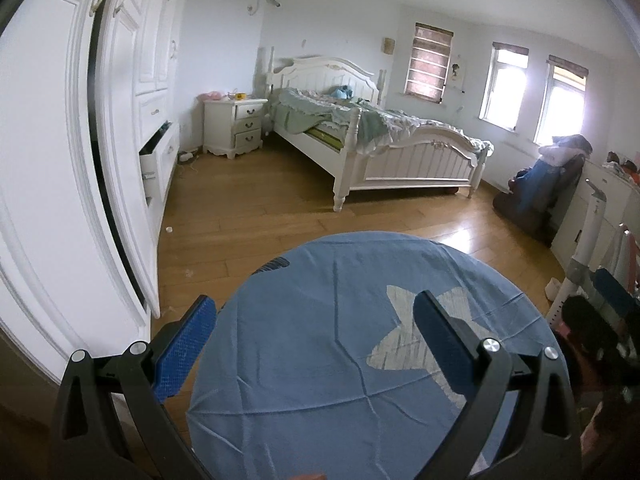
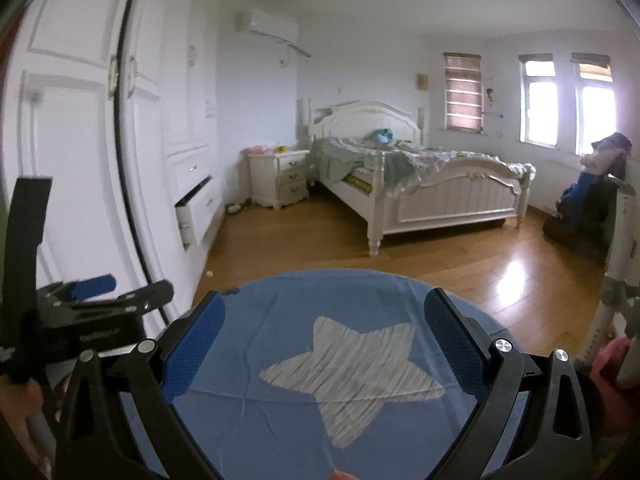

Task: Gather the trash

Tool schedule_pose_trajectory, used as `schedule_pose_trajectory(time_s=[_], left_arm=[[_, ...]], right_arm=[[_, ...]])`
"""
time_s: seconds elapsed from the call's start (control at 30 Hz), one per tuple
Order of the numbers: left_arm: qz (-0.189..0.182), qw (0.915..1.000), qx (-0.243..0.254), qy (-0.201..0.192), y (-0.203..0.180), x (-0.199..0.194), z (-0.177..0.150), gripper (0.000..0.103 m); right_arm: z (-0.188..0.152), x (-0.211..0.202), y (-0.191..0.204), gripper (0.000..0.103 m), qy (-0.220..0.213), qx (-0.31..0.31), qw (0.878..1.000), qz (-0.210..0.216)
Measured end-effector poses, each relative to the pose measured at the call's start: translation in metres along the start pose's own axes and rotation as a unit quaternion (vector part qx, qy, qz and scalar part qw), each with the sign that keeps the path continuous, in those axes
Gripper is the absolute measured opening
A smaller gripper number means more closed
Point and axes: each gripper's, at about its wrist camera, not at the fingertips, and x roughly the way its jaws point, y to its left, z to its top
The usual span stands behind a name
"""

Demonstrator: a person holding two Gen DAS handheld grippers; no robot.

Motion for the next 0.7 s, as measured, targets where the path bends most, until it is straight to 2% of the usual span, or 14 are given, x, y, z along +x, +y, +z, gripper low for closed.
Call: schedule_pose_trajectory(time_s=[0.3, 0.7], left_arm=[[0.010, 0.9999, -0.004, 0.011, -0.030, -0.005, -0.011, 0.098], [0.016, 0.9994, 0.020, 0.021, -0.065, -0.009, -0.018, 0.098]], right_arm=[[-0.017, -0.016, -0.024, 0.098, 0.025, -0.003, 1.000, 0.019], [-0.035, -0.029, -0.052, 0.098, 0.031, 0.021, 0.999, 0.019]])
